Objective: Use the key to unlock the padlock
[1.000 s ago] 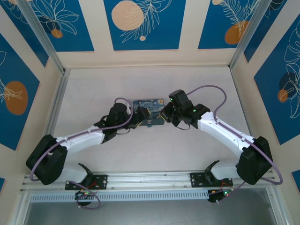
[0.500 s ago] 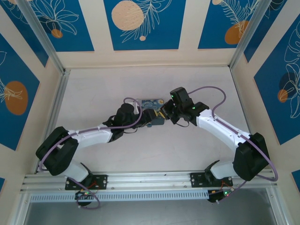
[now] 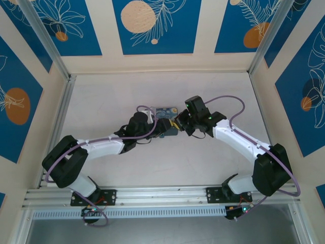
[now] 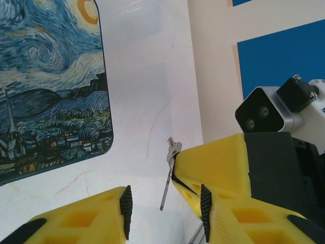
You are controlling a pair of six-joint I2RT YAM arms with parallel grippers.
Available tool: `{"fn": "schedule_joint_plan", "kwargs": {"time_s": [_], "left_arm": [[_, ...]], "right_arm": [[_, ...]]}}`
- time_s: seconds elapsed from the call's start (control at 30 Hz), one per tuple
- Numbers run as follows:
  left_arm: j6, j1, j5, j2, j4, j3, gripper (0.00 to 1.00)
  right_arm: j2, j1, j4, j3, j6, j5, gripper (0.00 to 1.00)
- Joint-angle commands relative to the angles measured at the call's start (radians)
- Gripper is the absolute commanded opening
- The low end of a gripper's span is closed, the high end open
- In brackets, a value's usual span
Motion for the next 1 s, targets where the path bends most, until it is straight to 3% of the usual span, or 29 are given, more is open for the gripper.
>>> {"fn": "schedule_joint_plan", "kwargs": {"time_s": [0.0, 0.5, 0.97], "left_arm": [[0.031, -0.012, -0.021, 0.001, 0.028, 0.033, 0.36], [0.035, -0.012, -0.026, 0.04, 0.031, 0.04, 0.33], [0.035, -0.012, -0.02, 0.079, 0.034, 0.064, 0.23]], "right_arm": [[-0.032, -0.007, -0.002, -0.017, 0.013, -0.025, 0.0], [-0.046, -0.017, 0.007, -0.039, 0.01, -0.038, 0.0], [-0.049, -0.024, 0.015, -0.053, 0.009, -0.046, 0.0]]}}
